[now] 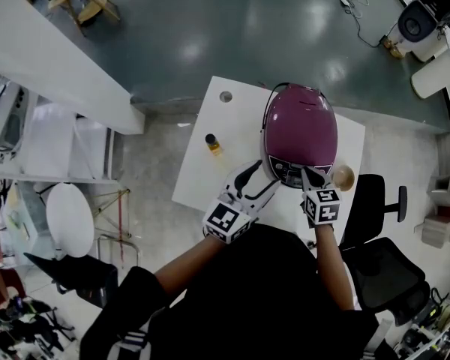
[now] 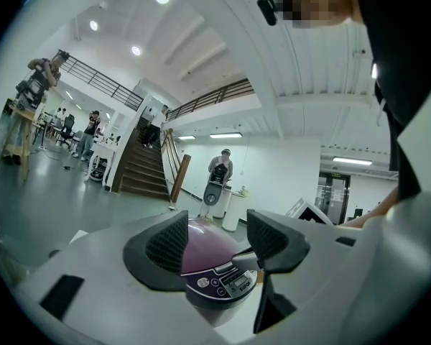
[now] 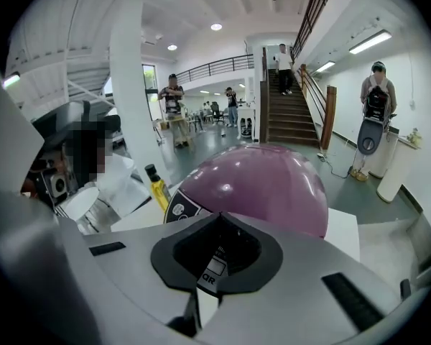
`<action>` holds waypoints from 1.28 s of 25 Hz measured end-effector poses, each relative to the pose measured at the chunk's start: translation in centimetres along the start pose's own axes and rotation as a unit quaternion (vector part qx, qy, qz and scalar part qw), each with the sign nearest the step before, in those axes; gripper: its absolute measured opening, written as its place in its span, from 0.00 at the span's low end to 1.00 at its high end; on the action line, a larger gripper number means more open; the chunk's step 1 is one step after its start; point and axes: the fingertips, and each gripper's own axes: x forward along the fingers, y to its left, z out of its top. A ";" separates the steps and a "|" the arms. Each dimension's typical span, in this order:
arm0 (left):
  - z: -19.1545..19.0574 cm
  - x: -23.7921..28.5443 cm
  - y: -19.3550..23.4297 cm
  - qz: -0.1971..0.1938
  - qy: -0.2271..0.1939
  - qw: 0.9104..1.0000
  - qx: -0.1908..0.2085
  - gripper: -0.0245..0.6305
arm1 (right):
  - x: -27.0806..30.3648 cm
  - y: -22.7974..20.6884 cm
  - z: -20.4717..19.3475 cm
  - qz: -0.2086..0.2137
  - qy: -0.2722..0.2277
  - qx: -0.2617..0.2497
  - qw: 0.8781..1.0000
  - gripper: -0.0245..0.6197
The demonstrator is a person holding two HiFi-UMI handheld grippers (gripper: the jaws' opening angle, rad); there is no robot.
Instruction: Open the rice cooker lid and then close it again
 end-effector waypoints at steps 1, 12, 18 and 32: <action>0.0 0.0 0.2 0.000 0.002 1.000 -0.004 0.39 | 0.3 -0.1 -0.2 -0.003 0.004 -0.001 1.000 0.04; -0.2 -0.2 1.7 -0.013 0.006 1.000 -0.015 0.39 | 0.9 -0.1 -0.6 -0.044 0.019 -0.012 0.999 0.04; -0.4 -0.1 1.6 -0.022 -0.005 1.000 -0.014 0.39 | 1.0 0.2 -0.8 -0.062 0.029 -0.032 0.997 0.04; -0.7 -2.4 1.1 -0.021 0.001 1.000 -0.015 0.39 | 0.6 -0.2 -1.4 -0.061 0.035 -0.009 0.997 0.04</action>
